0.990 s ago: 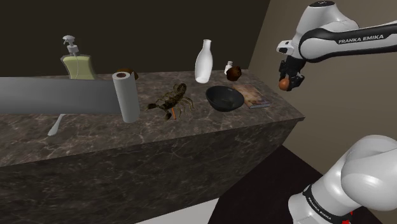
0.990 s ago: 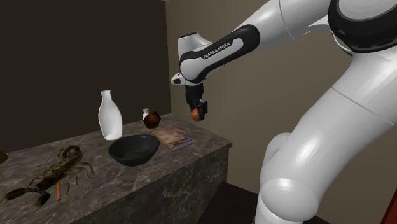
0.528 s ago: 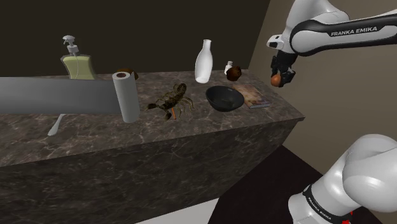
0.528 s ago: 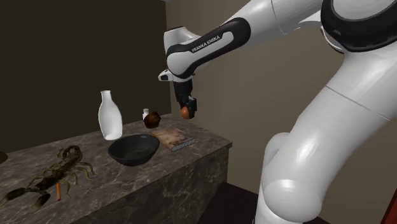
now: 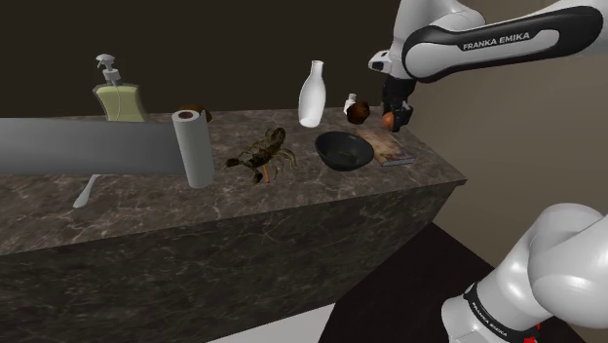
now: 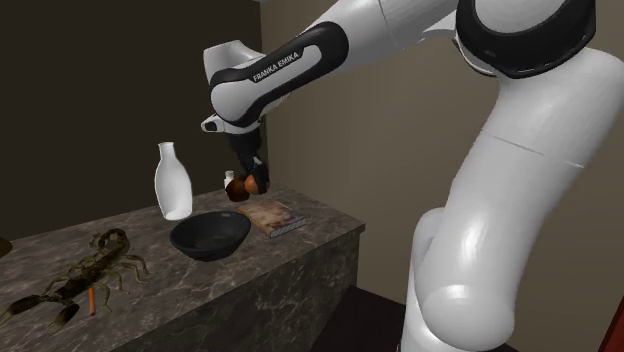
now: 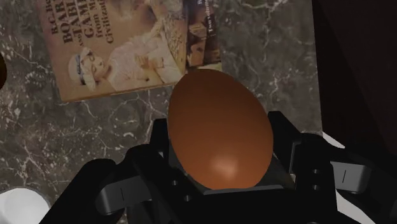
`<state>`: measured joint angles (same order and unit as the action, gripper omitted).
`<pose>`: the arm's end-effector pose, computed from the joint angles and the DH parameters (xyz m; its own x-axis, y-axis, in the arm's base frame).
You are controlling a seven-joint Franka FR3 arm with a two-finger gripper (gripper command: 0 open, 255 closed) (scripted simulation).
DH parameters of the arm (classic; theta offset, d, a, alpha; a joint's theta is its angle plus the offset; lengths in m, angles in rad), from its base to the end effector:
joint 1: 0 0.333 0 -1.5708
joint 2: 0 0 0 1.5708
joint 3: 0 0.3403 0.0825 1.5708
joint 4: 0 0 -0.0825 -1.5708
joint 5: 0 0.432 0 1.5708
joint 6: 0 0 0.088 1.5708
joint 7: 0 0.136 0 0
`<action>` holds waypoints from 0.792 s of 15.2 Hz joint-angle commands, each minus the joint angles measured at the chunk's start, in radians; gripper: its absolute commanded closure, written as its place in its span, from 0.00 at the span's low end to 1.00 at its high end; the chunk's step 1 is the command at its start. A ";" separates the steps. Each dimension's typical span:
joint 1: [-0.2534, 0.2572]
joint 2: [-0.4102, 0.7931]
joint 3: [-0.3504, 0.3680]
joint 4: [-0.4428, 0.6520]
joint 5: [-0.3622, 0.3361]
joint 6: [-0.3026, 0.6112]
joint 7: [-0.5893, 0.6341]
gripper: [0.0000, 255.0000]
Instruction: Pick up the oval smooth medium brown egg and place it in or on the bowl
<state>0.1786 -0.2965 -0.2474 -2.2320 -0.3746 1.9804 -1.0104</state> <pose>0.5066 -0.0726 0.4724 0.4637 0.8582 -0.2203 0.8849 -0.4363 0.1631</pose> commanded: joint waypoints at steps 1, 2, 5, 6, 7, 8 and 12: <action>0.020 0.035 0.026 0.046 0.018 -0.023 0.031 1.00; 0.030 0.058 0.037 0.070 0.026 -0.029 0.047 1.00; 0.058 0.131 0.069 0.146 0.048 -0.048 0.092 1.00; 0.066 0.156 0.079 0.174 0.055 -0.055 0.106 1.00; 0.075 0.182 0.089 0.203 0.061 -0.063 0.120 1.00; 0.083 0.208 0.098 0.233 0.067 -0.071 0.133 1.00; 0.088 0.234 0.103 0.223 0.067 -0.040 0.152 1.00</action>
<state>0.2669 -0.0704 -0.1437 -2.0053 -0.3072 1.9294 -0.8612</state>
